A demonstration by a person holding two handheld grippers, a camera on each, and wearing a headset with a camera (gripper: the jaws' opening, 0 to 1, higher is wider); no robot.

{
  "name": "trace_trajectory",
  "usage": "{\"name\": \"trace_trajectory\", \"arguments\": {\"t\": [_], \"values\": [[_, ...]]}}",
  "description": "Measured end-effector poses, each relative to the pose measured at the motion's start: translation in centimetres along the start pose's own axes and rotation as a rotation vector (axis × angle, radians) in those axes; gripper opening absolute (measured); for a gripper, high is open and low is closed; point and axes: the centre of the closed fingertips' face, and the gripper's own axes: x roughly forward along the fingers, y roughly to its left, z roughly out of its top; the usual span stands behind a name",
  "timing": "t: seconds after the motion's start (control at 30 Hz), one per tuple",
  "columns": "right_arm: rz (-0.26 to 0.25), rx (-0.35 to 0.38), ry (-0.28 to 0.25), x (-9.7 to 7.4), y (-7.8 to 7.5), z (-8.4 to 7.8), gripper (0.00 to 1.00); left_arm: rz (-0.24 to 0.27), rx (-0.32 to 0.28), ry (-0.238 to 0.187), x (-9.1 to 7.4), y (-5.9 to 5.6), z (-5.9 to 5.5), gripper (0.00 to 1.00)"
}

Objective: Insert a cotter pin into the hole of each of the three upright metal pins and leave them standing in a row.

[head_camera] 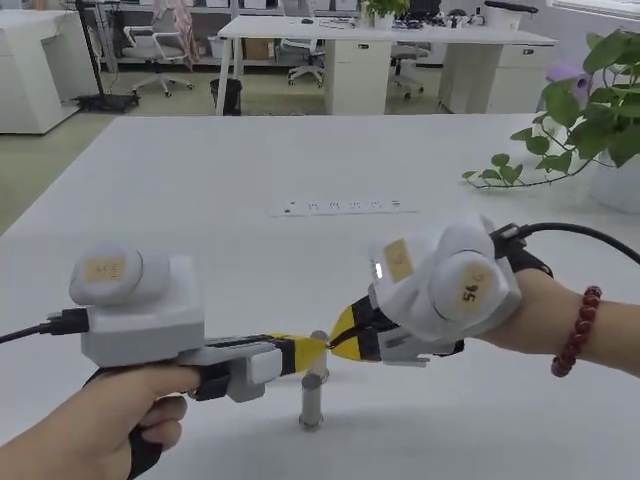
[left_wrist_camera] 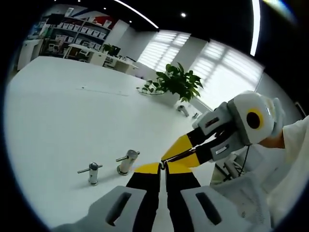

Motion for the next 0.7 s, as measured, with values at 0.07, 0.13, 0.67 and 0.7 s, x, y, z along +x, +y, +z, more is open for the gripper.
{"name": "trace_trajectory", "arguments": {"t": [0.07,0.13,0.67,0.7], "values": [[0.001,-0.003,-0.001,0.06,0.01,0.12,0.02,0.000,-0.009,0.001,0.00,0.04,-0.04,0.01],[-0.001,-0.006,-0.003,0.11,-0.05,0.30,0.02,0.000,-0.008,0.001,-0.04,0.09,-0.03,0.01],[0.002,0.105,-0.071,0.22,-0.47,0.96,0.04,0.006,0.043,-0.028,-0.59,-0.10,0.49,0.00],[0.005,0.136,-0.086,0.16,-0.57,1.05,0.05,0.010,0.054,-0.026,-0.62,-0.04,0.50,0.00]]}}
